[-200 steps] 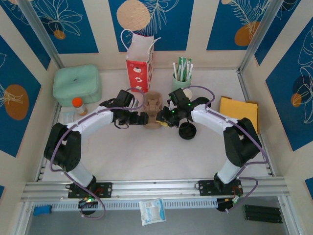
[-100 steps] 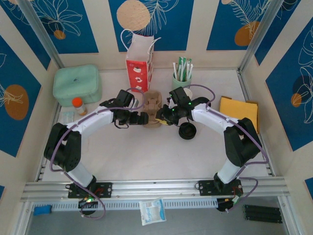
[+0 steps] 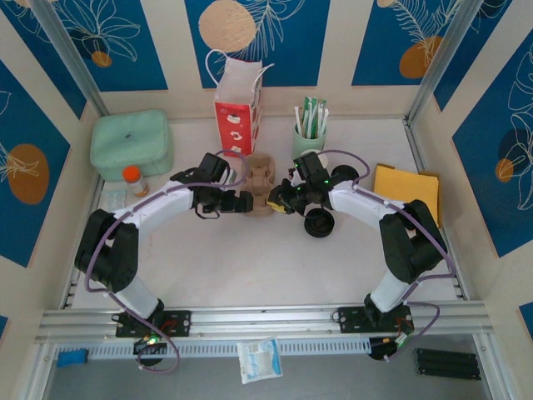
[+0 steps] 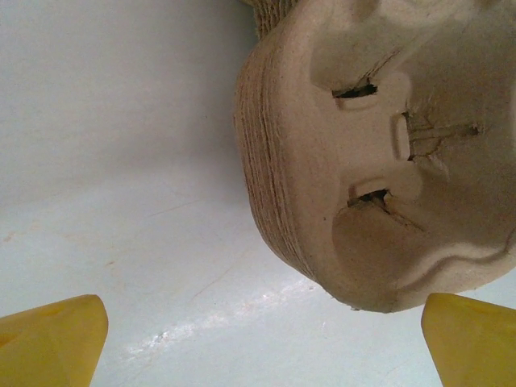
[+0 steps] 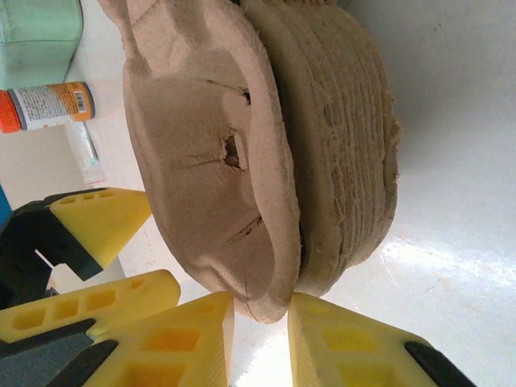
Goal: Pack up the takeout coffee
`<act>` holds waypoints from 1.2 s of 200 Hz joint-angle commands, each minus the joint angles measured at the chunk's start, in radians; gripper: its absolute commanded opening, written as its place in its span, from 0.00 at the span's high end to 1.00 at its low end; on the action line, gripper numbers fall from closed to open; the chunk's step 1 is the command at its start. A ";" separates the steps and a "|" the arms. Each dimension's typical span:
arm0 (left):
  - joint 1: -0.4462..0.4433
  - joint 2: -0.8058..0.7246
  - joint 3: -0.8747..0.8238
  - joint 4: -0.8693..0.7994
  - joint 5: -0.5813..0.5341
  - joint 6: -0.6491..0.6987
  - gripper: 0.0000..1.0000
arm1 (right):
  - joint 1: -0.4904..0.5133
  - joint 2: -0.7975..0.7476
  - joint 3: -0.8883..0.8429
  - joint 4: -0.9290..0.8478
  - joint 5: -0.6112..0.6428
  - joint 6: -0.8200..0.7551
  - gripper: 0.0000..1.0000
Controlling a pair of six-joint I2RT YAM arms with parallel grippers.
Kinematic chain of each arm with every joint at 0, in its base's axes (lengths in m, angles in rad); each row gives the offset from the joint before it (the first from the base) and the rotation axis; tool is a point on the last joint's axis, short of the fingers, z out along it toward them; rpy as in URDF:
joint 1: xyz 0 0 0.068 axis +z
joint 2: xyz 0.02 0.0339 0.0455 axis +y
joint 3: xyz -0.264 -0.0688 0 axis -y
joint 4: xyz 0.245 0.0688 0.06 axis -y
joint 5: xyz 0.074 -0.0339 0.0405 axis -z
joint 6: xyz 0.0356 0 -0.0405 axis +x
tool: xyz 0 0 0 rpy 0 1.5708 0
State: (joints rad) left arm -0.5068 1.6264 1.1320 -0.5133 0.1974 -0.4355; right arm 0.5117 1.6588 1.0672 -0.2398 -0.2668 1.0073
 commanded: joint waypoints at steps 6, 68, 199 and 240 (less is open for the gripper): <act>-0.015 0.003 0.009 -0.011 -0.002 0.013 0.01 | -0.007 -0.006 -0.026 0.050 -0.033 0.032 0.76; -0.018 -0.011 0.007 -0.019 -0.008 0.011 0.01 | -0.010 0.010 -0.056 0.095 -0.040 0.054 0.78; 0.019 -0.077 0.114 -0.084 -0.005 -0.025 0.01 | -0.046 -0.053 -0.011 0.055 -0.084 0.014 1.00; 0.050 -0.068 0.145 -0.065 0.039 -0.063 0.01 | -0.063 -0.059 0.017 0.058 -0.116 0.014 1.00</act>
State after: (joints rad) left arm -0.4767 1.5715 1.2434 -0.5648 0.2016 -0.4683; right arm 0.4606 1.6421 1.0439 -0.1741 -0.3340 1.0370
